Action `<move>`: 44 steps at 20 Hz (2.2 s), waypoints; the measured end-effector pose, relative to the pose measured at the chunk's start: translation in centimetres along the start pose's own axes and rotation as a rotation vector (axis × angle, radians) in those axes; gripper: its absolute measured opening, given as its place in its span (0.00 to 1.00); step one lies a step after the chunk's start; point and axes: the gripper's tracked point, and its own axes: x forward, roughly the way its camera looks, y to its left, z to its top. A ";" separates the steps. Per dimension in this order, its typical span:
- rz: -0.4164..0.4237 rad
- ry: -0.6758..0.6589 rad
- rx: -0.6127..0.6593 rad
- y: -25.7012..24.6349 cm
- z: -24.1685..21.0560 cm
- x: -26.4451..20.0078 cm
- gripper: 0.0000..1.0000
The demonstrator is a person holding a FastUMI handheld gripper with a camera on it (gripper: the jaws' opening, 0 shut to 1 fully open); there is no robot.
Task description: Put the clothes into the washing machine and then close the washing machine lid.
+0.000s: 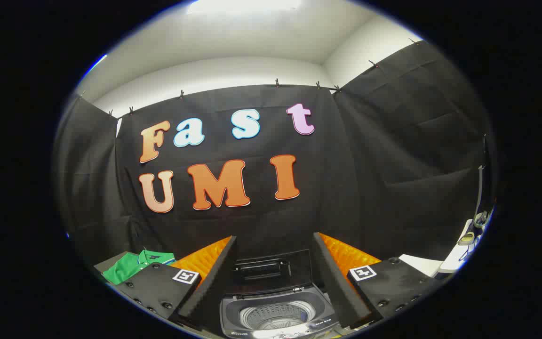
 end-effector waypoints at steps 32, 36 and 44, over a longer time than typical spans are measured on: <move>-0.039 0.021 0.024 0.7 -0.5 0.2 1.00; -0.014 0.016 0.048 2.8 0.0 0.6 1.00; 0.144 0.054 0.095 12.6 -0.3 2.3 0.99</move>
